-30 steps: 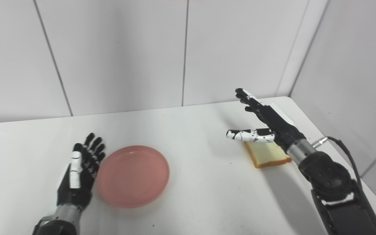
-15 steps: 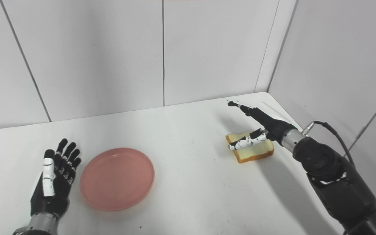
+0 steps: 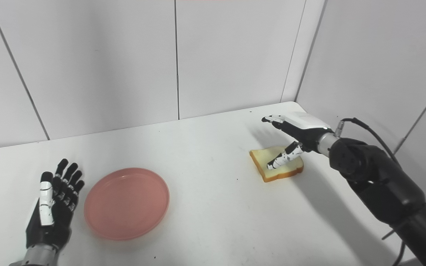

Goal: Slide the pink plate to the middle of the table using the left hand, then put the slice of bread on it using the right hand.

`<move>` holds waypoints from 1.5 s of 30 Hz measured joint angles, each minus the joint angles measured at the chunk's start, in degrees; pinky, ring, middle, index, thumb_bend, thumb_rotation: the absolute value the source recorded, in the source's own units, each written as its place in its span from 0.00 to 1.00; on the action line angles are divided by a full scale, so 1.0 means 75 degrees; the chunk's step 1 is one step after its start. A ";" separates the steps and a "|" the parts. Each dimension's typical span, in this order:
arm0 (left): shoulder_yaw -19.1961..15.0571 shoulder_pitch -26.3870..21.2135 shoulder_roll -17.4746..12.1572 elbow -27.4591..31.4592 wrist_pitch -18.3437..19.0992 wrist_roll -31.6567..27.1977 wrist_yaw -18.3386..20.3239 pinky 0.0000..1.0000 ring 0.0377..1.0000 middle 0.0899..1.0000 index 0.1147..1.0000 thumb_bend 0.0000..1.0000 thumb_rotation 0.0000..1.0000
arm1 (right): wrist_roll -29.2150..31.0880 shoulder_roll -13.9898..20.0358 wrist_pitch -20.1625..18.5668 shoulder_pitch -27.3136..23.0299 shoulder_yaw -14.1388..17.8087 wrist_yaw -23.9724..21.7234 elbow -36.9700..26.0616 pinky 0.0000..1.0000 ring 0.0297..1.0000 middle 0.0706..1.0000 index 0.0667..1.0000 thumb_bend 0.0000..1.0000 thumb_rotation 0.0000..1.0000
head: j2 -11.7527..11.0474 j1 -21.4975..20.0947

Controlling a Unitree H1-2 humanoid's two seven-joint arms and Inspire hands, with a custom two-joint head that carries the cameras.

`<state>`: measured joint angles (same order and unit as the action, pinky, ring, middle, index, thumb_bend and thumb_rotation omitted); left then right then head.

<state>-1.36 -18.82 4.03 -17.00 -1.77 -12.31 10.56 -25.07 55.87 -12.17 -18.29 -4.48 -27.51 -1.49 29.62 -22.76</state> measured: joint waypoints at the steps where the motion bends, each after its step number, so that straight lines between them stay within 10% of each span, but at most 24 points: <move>1: 0.0000 -0.0014 -0.0006 -0.0016 -0.0010 -0.0010 0.0014 1.00 0.99 0.98 0.97 0.65 1.00 | -0.0078 0.0001 0.0001 -0.0036 -0.0070 -0.0079 0.0083 0.97 0.98 0.97 0.95 1.00 0.35 | -0.0012 -0.0023; 40: 0.0066 0.0001 -0.0010 0.0027 -0.0015 -0.0018 0.0083 1.00 0.99 0.98 0.97 0.65 1.00 | -0.1822 -0.0264 0.1026 -0.1248 -0.1574 -0.0588 0.1942 0.99 0.98 0.97 0.96 1.00 0.28 | 0.0035 0.0000; 45: 0.0076 0.0029 0.0005 0.0069 -0.0001 -0.0014 0.0071 1.00 0.99 0.98 0.97 0.65 1.00 | -0.1704 -0.0371 0.1119 -0.1445 -0.1562 -0.0590 0.2281 0.74 0.85 0.90 0.88 0.94 0.16 | 0.0047 0.0012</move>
<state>-0.79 -18.60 4.07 -16.48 -1.78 -12.42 11.09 -37.84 53.08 -3.78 -29.13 -16.19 -31.93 15.62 29.97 -22.68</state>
